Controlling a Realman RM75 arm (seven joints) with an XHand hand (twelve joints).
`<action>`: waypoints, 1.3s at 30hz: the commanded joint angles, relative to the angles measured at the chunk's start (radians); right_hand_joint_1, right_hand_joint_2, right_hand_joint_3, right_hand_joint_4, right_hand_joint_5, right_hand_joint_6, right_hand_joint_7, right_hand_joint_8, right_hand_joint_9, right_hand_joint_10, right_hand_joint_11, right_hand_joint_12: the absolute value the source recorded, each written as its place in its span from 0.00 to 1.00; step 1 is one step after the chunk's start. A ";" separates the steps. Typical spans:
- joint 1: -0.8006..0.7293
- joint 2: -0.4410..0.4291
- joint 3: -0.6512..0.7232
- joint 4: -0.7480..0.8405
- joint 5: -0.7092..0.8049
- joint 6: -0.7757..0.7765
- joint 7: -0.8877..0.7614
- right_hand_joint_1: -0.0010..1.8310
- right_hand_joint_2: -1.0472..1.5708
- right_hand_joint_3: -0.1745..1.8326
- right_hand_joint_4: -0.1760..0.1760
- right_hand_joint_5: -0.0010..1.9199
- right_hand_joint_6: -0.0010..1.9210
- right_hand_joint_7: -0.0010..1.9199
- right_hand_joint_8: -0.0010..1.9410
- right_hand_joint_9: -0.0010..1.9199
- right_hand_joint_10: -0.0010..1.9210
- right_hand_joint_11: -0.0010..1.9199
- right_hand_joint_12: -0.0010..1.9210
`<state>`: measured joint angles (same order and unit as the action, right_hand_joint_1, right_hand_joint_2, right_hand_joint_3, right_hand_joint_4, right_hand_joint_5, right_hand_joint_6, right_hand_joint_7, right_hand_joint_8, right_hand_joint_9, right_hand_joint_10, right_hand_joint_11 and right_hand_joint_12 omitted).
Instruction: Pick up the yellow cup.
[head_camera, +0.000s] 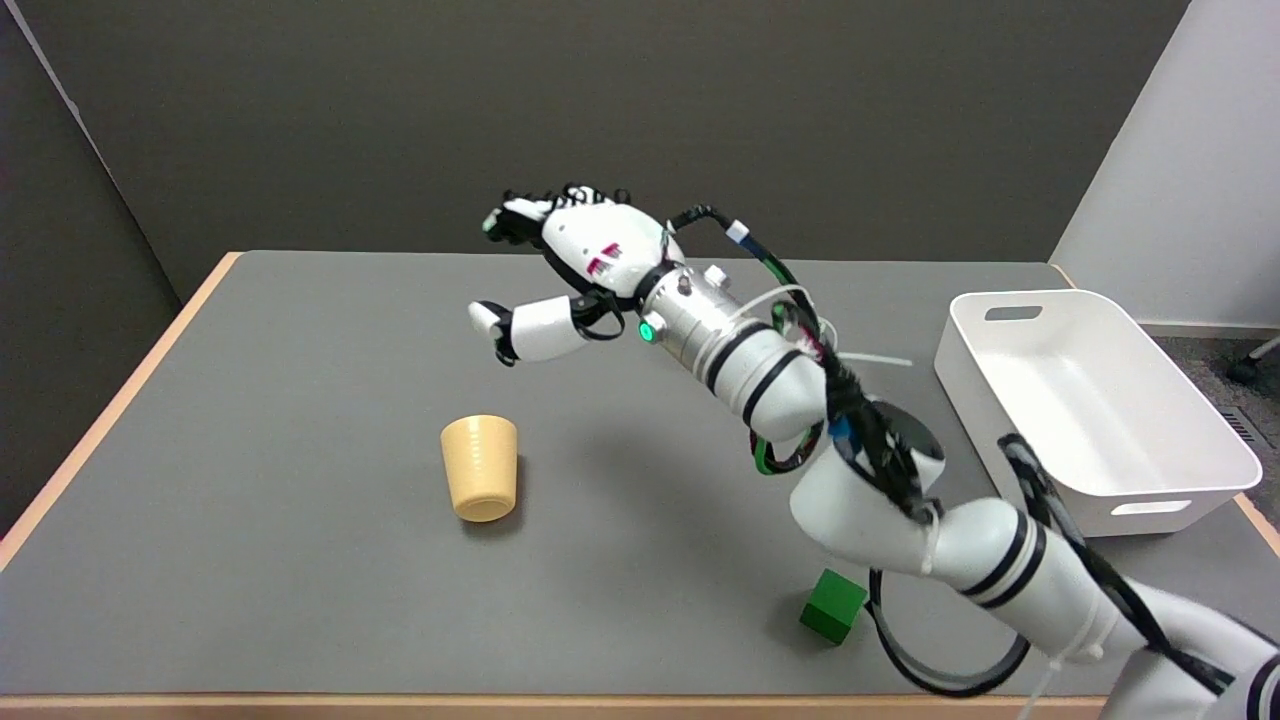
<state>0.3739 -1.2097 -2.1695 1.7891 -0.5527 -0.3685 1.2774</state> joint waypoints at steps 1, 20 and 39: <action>0.362 0.189 -0.171 -0.268 0.714 0.245 -0.170 0.26 0.66 0.55 0.48 0.17 0.32 0.22 0.25 0.18 0.45 0.08 0.65; 0.401 0.180 -0.297 -0.521 0.772 0.261 -0.384 0.27 0.66 0.57 0.51 0.16 0.32 0.22 0.25 0.18 0.44 0.07 0.62; 0.468 0.137 -0.467 -0.527 0.807 0.288 -0.412 0.30 0.67 0.51 0.48 0.18 0.34 0.24 0.25 0.19 0.47 0.06 0.64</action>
<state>0.7805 -1.0477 -2.5163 1.3112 0.1817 -0.1205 0.9125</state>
